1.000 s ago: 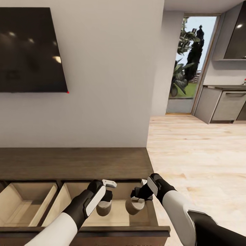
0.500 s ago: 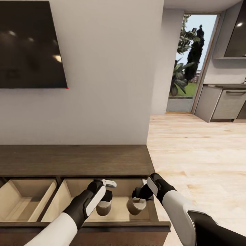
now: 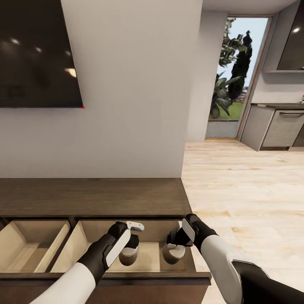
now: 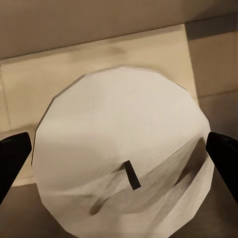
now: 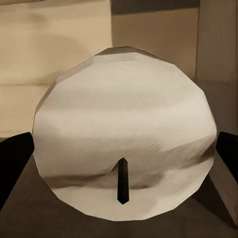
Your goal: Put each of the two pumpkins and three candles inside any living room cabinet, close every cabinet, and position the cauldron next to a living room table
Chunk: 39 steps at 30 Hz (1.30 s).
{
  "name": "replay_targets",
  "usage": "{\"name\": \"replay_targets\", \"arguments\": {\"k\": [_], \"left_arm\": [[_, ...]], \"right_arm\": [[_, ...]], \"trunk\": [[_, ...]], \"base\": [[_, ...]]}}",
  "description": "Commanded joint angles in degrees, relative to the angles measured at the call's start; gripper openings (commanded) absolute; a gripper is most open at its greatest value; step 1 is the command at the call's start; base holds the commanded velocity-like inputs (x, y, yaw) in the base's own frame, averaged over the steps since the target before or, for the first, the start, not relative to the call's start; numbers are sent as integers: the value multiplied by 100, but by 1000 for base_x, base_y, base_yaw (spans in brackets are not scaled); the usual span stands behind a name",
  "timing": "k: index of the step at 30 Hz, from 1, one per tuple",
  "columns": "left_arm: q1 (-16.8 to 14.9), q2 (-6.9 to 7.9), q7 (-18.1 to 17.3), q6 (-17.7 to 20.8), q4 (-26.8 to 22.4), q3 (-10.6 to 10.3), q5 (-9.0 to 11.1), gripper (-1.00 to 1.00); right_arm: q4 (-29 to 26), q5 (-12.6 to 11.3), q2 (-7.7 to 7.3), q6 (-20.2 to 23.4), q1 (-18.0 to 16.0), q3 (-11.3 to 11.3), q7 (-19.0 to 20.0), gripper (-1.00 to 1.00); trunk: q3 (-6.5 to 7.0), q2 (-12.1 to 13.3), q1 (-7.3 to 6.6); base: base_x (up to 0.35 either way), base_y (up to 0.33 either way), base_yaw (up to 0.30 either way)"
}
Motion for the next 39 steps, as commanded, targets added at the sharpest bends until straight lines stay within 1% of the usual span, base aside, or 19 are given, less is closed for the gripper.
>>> {"name": "replay_targets", "arguments": {"k": [1, 4, 11, 26, 32, 39], "left_arm": [[-4, 3, 55, 8, -9, -15, 58, -100], [-4, 3, 55, 11, -13, -15, 58, -100], [-4, -1, 49, 11, 4, -17, 59, -100], [-4, 4, 57, 7, -15, -22, 58, -100], [-4, -3, 55, 8, -15, -22, 58, -100], [-4, -5, 50, 11, 0, -22, 58, -100]], "right_arm": [[-10, 11, 6, 20, -2, -45, -91, -100], [-10, -12, 6, 11, -2, -45, -322, -100], [-4, -43, 6, 5, -2, -52, -436, -100], [7, -47, 6, 4, -2, -54, -405, -100], [6, -47, 6, 4, -2, -54, -265, -100], [7, -48, 6, 4, -2, -54, -236, -100]], "trunk": [[-6, -3, -1], [-6, -3, -1], [-6, -3, -1], [-6, -3, -1], [-6, -3, -1], [-6, -3, -1]], "base": [[0, 0, 0], [0, 0, 0], [83, 0, 0], [20, 0, 0], [1, 0, 0], [99, 0, 0]]}}
